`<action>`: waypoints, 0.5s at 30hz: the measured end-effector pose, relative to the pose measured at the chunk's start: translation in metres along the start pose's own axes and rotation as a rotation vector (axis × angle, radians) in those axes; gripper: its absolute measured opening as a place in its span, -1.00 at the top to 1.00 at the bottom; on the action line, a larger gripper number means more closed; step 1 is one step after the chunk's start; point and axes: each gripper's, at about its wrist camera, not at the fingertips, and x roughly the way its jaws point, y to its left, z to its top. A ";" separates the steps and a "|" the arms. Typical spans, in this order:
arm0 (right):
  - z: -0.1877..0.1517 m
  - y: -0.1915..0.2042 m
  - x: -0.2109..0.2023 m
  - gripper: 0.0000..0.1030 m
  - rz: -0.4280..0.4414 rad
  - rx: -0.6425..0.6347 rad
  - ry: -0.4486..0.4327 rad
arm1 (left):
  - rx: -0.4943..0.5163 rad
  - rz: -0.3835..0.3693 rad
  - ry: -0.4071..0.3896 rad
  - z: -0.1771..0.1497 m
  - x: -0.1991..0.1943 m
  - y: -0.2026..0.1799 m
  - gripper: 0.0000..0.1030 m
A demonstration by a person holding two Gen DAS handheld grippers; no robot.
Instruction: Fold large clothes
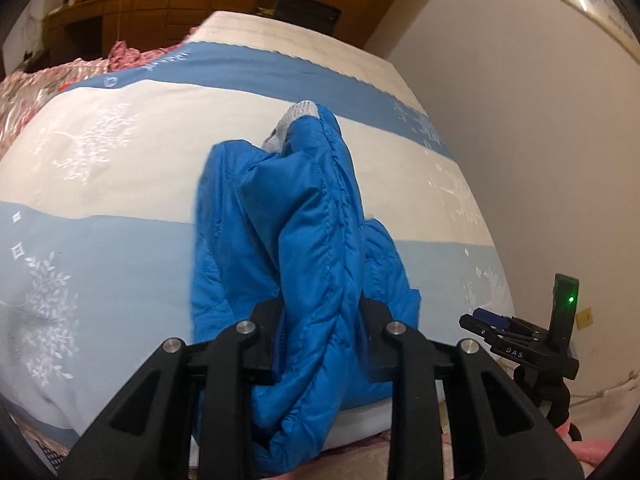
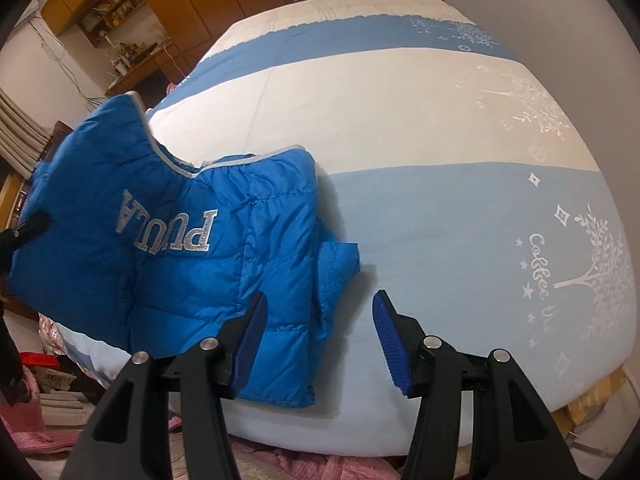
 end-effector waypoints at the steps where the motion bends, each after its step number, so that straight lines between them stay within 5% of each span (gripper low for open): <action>1: 0.000 -0.003 0.000 -0.06 0.001 0.000 0.001 | 0.009 0.001 0.010 -0.001 0.006 -0.006 0.51; 15: 0.000 -0.029 0.002 -0.06 0.018 -0.024 0.024 | 0.045 0.054 0.146 -0.027 0.098 -0.039 0.47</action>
